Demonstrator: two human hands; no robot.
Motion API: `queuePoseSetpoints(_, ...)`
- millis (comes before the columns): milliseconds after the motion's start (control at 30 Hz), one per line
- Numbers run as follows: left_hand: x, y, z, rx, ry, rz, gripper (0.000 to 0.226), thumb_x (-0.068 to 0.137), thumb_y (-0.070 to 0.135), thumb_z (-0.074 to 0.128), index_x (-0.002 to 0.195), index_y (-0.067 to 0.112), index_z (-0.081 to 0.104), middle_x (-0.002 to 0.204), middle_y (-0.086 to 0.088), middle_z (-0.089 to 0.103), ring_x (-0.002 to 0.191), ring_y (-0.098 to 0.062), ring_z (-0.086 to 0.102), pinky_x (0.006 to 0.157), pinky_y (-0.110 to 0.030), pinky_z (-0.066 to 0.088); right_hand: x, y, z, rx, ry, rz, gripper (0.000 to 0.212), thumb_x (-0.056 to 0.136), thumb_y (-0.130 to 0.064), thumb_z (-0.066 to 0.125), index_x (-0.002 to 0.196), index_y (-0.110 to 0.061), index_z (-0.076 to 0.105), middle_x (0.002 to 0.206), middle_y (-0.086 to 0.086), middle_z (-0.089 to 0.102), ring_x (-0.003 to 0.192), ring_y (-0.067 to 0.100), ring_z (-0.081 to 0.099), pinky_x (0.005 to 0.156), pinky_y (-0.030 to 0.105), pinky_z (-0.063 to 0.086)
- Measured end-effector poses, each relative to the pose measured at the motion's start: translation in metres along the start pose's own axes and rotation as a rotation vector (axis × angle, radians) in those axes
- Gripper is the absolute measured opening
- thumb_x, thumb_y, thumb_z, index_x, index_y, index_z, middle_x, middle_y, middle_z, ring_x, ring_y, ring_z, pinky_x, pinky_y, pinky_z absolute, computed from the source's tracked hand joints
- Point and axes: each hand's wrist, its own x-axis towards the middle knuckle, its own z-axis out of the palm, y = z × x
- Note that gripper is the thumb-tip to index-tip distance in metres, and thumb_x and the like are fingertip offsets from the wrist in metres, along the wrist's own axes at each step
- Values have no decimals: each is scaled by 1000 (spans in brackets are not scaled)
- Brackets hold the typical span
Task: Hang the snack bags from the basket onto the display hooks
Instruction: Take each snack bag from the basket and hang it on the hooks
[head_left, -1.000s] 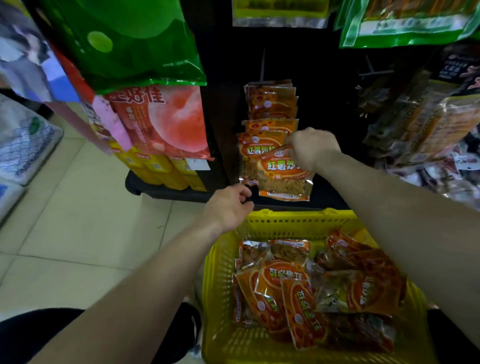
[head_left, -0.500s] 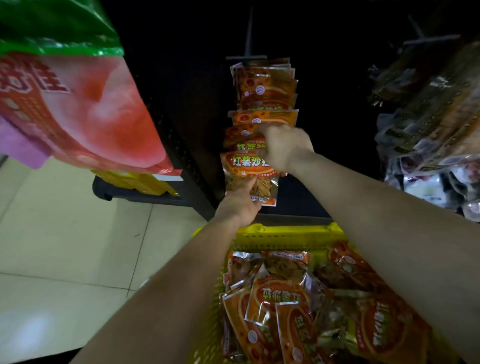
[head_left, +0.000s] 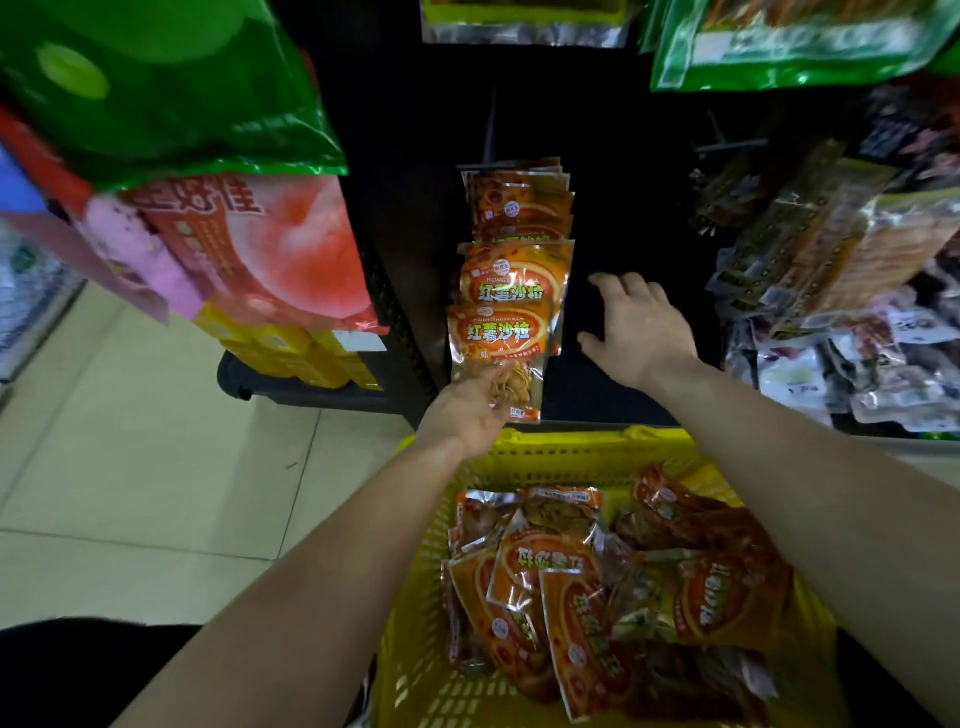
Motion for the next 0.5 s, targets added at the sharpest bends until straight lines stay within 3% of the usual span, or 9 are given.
queuePoseSetpoints(200, -65, -7, 20, 34, -6, -17, 37, 94, 31, 63, 130, 25, 59, 127, 0, 65, 113, -19, 61, 91, -26, 45, -76, 41, -11, 32, -32, 41, 63, 91, -36, 61, 146, -19, 36, 136, 14, 46, 125, 39, 41, 99, 51, 43)
queuePoseSetpoints(367, -101, -28, 66, 76, -130, -103, 42, 89, 41, 68, 127, 25, 60, 125, 2, 66, 111, -20, 62, 88, -28, 47, -137, 82, 12, 63, -144, 140, 54, 91, -37, 61, 139, -19, 44, 130, 12, 49, 123, 37, 46, 93, 51, 47)
queuePoseSetpoints(500, -112, -34, 105, 66, -277, -146, 55, 84, 45, 74, 134, 28, 54, 134, -2, 62, 113, -22, 62, 95, -40, 53, -174, 107, 35, -5, -298, 213, 54, 93, -40, 56, 141, -18, 45, 137, 15, 47, 123, 42, 46, 89, 50, 47)
